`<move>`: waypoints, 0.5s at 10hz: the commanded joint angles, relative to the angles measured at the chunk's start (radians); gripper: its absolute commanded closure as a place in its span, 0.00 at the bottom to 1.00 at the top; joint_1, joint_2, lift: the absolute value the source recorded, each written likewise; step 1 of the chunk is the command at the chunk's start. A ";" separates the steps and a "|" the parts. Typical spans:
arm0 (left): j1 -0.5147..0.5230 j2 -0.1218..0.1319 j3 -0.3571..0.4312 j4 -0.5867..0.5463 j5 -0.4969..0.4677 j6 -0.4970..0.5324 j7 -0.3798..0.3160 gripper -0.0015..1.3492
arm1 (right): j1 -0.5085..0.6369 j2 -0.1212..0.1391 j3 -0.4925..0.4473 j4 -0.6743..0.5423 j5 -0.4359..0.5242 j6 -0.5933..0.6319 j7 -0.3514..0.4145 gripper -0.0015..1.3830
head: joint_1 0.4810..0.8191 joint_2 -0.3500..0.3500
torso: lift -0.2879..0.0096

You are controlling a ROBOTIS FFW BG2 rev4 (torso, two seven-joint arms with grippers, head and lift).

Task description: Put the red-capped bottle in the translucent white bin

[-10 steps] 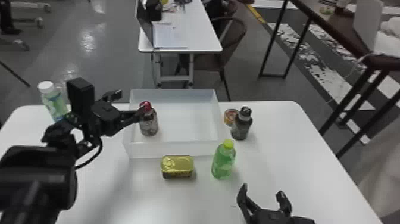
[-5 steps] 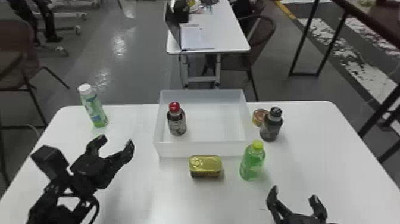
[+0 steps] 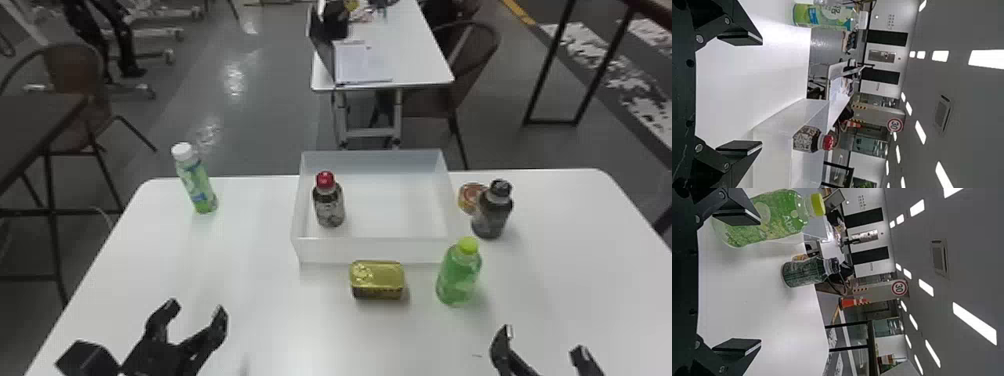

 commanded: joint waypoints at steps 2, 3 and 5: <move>0.017 -0.003 0.012 0.035 -0.012 -0.081 0.001 0.26 | 0.013 -0.002 0.000 -0.005 0.019 -0.009 -0.001 0.14 | 0.63 0.67 | 0.72; 0.013 -0.003 0.002 0.035 -0.013 -0.076 0.003 0.26 | 0.013 -0.002 0.000 -0.006 0.022 -0.009 -0.003 0.14 | 0.63 0.69 | 0.72; 0.008 -0.003 -0.011 0.035 -0.015 -0.071 0.005 0.26 | 0.015 -0.002 0.000 -0.008 0.023 -0.006 -0.007 0.14 | 0.63 0.68 | 0.72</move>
